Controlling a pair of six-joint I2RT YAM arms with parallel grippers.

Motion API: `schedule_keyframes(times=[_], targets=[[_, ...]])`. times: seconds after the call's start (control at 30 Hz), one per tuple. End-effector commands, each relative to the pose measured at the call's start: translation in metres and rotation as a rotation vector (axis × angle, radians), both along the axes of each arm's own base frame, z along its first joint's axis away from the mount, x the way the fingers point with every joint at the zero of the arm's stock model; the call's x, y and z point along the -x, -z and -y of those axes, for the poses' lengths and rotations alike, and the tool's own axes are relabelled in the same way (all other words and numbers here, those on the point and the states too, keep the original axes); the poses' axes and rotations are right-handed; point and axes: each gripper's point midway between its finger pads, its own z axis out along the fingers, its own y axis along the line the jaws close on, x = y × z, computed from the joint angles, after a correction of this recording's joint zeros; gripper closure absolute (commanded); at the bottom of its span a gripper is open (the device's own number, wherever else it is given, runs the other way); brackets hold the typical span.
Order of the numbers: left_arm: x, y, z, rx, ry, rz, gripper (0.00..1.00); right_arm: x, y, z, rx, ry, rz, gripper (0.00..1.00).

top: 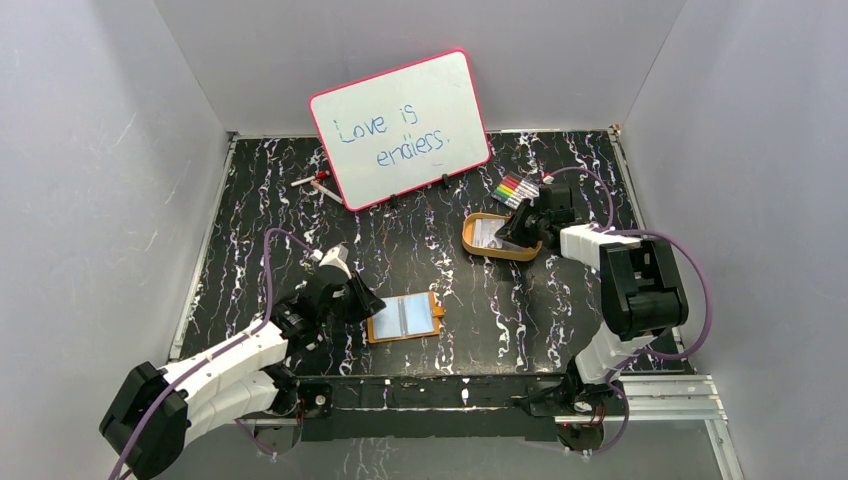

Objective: Put the credit cards into the card holder
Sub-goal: Pick up the credit card from the storage box.

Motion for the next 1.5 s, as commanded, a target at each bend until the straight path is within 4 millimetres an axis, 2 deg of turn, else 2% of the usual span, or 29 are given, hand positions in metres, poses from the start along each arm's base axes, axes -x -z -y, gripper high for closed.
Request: schedule_keyframes(times=[0.0, 0.2, 0.43, 0.57, 0.83, 1.03, 1.27, 1.37, 1.47], targets=[[-0.001, -0.002, 0.003, 0.009, 0.011, 0.008, 0.85, -0.003, -0.009, 0.007, 0.014, 0.012, 0.043, 0.82], [-0.001, -0.002, 0.002, 0.01, 0.011, 0.008, 0.85, -0.002, -0.016, 0.011, 0.005, 0.031, 0.062, 0.87], [-0.002, -0.007, 0.001, 0.007, 0.004, 0.021, 0.85, -0.001, -0.049, 0.007, -0.069, 0.017, 0.11, 0.94], [-0.003, -0.008, 0.002, 0.01, 0.004, 0.027, 0.85, 0.002, -0.058, 0.003, -0.088, -0.007, 0.121, 1.0], [-0.004, -0.014, 0.002, 0.017, 0.003, 0.035, 0.85, 0.005, -0.083, 0.001, -0.113, -0.013, 0.159, 1.0], [-0.004, -0.019, -0.002, 0.008, -0.011, 0.048, 0.85, 0.016, -0.117, -0.002, -0.173, 0.004, 0.195, 1.0], [-0.007, -0.025, -0.002, 0.006, -0.015, 0.056, 0.85, 0.033, -0.142, -0.013, -0.285, -0.001, 0.169, 1.0], [-0.008, -0.029, -0.003, 0.006, -0.02, 0.064, 0.85, 0.037, -0.154, -0.018, -0.315, -0.036, 0.188, 1.0], [-0.013, -0.046, -0.001, 0.028, -0.022, 0.111, 0.84, 0.051, -0.175, -0.034, -0.401, -0.159, 0.249, 1.0]])
